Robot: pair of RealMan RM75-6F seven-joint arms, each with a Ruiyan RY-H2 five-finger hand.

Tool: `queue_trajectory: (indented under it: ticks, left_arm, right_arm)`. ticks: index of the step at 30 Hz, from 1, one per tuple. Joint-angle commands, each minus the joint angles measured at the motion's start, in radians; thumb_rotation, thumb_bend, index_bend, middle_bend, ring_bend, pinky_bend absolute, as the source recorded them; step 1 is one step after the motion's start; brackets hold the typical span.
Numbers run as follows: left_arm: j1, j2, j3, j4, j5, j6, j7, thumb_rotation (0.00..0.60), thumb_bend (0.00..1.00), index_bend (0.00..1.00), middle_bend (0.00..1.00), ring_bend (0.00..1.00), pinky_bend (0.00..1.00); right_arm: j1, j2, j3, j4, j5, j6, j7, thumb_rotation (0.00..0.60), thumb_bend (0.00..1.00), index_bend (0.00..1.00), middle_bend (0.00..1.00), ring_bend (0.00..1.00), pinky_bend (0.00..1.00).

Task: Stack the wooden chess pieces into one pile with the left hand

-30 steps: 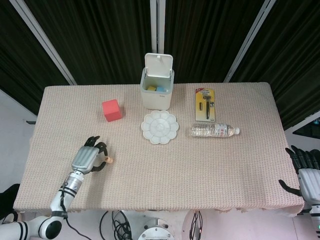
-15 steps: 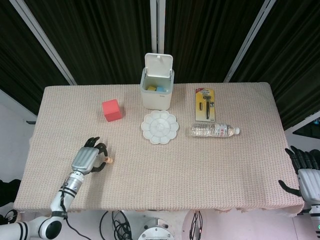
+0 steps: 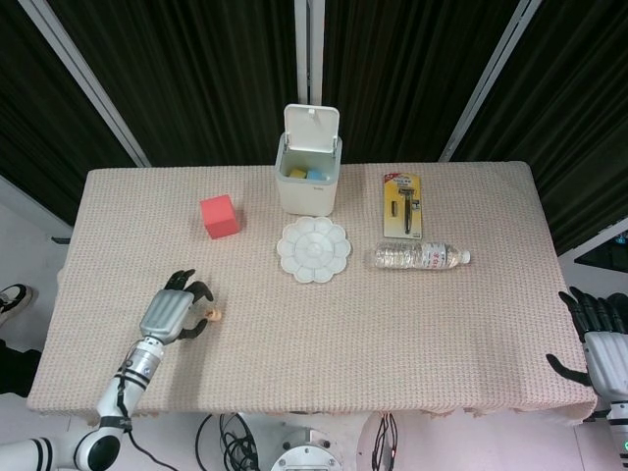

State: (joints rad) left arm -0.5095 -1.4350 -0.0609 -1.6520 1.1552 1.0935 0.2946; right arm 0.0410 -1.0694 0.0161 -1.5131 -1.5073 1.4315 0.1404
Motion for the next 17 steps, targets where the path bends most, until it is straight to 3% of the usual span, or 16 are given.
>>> queue_trajectory:
  ticks: [1, 6, 11, 13, 17]
  left_arm:
    - [0.009, 0.027, 0.000, -0.041, 0.012, 0.017, 0.003, 0.600, 0.35, 0.33, 0.24, 0.00, 0.00]
    - [0.074, 0.113, 0.040, -0.105, 0.106, 0.125, -0.007, 0.600, 0.35, 0.27, 0.18, 0.00, 0.00]
    - [0.198, 0.172, 0.101, 0.036, 0.292, 0.343, -0.110, 0.600, 0.30, 0.10, 0.07, 0.00, 0.00]
    - [0.228, 0.191, 0.118, 0.080, 0.309, 0.368, -0.156, 0.600, 0.25, 0.03, 0.01, 0.00, 0.00]
    - [0.267, 0.228, 0.138, 0.114, 0.318, 0.380, -0.235, 0.600, 0.18, 0.00, 0.00, 0.00, 0.00]
  right_arm:
    - [0.000, 0.001, 0.000, -0.002, -0.002, 0.002, -0.002, 0.600, 0.15, 0.00, 0.00, 0.00, 0.00]
    - [-0.002, 0.008, -0.002, -0.012, -0.006, 0.006, -0.006, 0.600, 0.15, 0.00, 0.00, 0.00, 0.00]
    - [-0.005, 0.012, -0.017, -0.019, -0.015, -0.001, -0.037, 0.600, 0.15, 0.00, 0.00, 0.00, 0.00]
    - [-0.006, 0.011, -0.023, -0.019, -0.017, -0.007, -0.051, 0.600, 0.15, 0.00, 0.00, 0.00, 0.00]
    - [-0.009, 0.003, -0.035, -0.010, -0.034, -0.005, -0.048, 0.600, 0.14, 0.00, 0.00, 0.00, 0.00]
